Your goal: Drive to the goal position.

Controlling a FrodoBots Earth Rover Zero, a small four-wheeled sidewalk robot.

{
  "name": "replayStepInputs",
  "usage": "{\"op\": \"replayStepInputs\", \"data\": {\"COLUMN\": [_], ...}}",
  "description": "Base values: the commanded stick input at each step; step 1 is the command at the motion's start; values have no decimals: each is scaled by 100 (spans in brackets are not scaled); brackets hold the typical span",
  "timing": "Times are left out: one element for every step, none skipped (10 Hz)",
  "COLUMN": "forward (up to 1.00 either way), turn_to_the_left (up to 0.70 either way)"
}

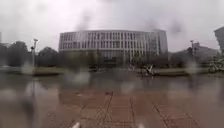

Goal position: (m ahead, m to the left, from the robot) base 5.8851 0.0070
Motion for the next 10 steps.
{"op": "replayStepInputs", "data": {"forward": [70,70,70,70,70,70,70,70,70,70], "turn_to_the_left": [1,1,1,1,1,1,1,1,1,1]}}
